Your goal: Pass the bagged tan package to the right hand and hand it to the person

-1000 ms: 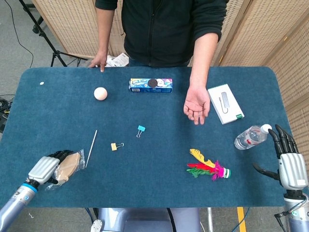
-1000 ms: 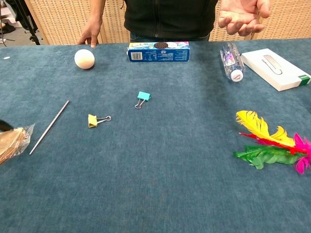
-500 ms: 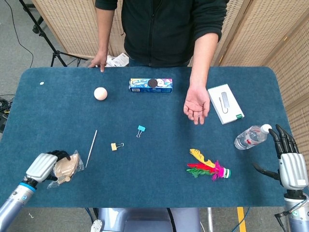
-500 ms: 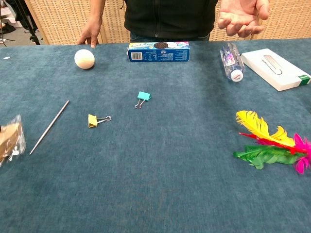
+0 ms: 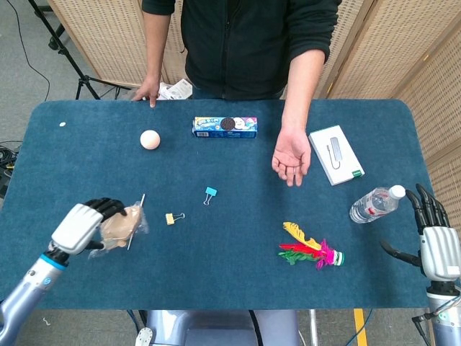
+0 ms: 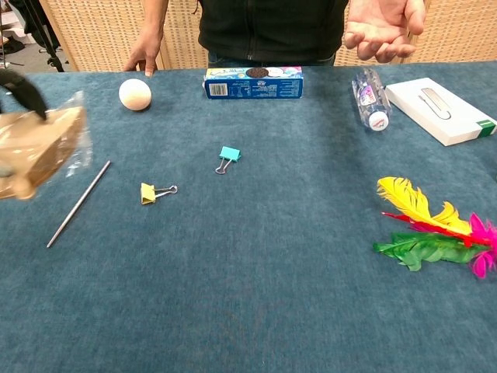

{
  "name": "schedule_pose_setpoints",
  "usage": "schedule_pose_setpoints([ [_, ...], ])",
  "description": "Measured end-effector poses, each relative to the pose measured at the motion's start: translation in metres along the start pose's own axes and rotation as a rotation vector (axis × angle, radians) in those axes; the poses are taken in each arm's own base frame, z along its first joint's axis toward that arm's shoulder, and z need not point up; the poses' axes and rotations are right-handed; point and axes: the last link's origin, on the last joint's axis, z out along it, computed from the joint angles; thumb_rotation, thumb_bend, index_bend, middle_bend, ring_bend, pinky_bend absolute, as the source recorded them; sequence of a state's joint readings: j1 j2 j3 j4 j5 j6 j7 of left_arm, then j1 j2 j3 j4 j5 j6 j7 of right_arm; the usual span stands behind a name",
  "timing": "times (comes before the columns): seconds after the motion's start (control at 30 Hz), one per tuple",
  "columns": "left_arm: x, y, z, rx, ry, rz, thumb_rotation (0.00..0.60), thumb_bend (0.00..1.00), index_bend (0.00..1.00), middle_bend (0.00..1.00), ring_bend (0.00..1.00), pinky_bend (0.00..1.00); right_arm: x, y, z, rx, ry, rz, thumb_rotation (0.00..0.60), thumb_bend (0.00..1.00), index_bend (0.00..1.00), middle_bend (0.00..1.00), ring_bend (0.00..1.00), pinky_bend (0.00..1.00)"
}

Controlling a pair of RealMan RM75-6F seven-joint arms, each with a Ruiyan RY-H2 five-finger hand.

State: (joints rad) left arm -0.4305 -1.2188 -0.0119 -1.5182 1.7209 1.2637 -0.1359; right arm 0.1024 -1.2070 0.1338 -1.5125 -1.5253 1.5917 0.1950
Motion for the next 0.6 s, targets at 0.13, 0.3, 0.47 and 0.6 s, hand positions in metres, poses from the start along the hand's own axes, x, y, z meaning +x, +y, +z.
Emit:
schedule_pose_setpoints([
  [0.13,0.002,0.025,0.031,-0.115,-0.004,0.036,0.600,0.20,0.42,0.38,0.32,0.46,0.000,0.001,0.001,-0.005,0.002,-0.001,0.600,0.00,0.00,0.00,0.00,0.08],
  [0.3,-0.006,0.057,0.068,-0.213,-0.049,0.061,0.600,0.07,0.39,0.26,0.21,0.41,-0.001,0.003,0.002,-0.014,0.002,-0.010,0.600,0.00,0.00,0.00,0.00,0.08],
  [0.47,-0.021,0.096,0.106,-0.285,-0.065,0.053,0.600,0.00,0.02,0.00,0.00,0.10,-0.004,0.004,0.003,-0.017,-0.008,-0.026,0.600,0.00,0.00,0.00,0.00,0.08],
  [0.6,-0.026,0.120,0.129,-0.306,-0.020,-0.007,0.600,0.00,0.00,0.00,0.00,0.08,-0.008,0.003,0.004,-0.019,-0.016,-0.039,0.600,0.00,0.00,0.00,0.00,0.08],
])
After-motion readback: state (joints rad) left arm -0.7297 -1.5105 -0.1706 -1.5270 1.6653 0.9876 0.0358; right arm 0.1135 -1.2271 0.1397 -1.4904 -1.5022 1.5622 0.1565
